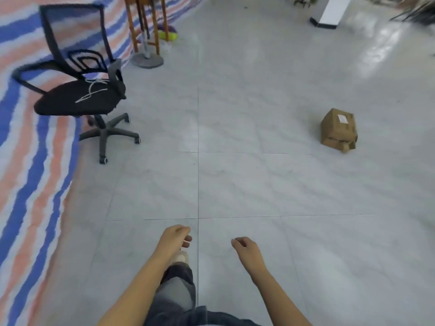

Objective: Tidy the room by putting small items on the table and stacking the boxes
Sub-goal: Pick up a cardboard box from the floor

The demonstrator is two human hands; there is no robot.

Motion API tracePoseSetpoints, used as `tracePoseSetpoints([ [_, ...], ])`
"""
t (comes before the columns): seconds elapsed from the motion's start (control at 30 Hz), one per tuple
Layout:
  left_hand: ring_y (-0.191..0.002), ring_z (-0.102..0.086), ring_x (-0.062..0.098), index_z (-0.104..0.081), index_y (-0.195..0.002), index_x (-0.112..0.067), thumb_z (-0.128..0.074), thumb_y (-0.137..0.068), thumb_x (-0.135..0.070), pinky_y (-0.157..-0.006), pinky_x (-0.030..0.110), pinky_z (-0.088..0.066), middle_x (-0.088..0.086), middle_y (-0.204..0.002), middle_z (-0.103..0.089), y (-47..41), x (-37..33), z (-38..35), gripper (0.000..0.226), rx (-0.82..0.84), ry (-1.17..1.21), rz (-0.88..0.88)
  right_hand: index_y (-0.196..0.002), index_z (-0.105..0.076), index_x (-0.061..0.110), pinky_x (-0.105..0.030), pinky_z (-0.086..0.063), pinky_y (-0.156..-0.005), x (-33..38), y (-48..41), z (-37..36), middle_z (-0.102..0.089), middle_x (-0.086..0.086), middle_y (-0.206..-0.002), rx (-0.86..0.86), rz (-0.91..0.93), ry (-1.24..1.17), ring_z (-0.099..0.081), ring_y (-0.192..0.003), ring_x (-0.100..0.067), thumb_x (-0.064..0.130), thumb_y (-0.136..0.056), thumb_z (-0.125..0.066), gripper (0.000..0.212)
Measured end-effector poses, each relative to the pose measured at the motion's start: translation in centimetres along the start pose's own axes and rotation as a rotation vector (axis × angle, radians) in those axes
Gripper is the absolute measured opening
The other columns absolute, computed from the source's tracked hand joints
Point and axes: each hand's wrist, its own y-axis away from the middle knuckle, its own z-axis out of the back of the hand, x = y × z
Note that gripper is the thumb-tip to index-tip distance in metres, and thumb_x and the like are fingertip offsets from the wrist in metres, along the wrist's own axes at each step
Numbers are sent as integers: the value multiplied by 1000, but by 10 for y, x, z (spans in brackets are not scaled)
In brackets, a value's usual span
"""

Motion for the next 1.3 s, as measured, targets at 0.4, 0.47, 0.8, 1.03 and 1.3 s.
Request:
tracePoseSetpoints([
  [0.4,-71,-59,20,-59,-95,-6,-48,-92,-14,-64,27,-40,11,-88,-65,-159,-130,93,14,-139,187,16,-117,-58,11,-24,-38,-84,128,-113,1,-57,-2,-116,-159,-40,-83,-51,-103,-15,28,-94,-49,29],
  [0.47,-73,-58,21,-59,-99,-4,-48,-92,-14,-64,27,-39,13,-91,-64,-181,-151,85,16,-123,166,28,-121,-56,12,-24,-37,-86,132,-121,12,-55,-2,-119,-187,-56,-100,-51,-107,-15,27,-94,-49,31],
  [0.8,-70,-60,21,-60,-96,-5,-51,-91,-13,-63,26,-41,9,-83,-66,-245,-213,-90,14,257,-146,117,-130,-49,11,-23,-35,-84,90,-189,110,-45,-7,-134,-287,-214,-207,-45,-102,-15,26,-94,-50,39],
  [1.03,-67,-58,19,-59,-84,-8,-50,-91,-14,-64,27,-39,9,-81,-64,-297,-339,-217,13,188,-156,-96,-131,-48,14,-29,-36,-95,93,-266,286,-44,-5,-136,-517,-151,-378,-43,-125,-19,28,-94,-50,39],
  [1.3,-74,-61,22,-61,-88,-8,-50,-92,-13,-67,29,-43,10,-85,-66,-312,-403,-327,12,256,-175,-120,-129,-49,11,-27,-39,-90,89,-324,365,-51,-7,-130,-467,-212,-468,-49,-114,-18,25,-93,-50,39],
])
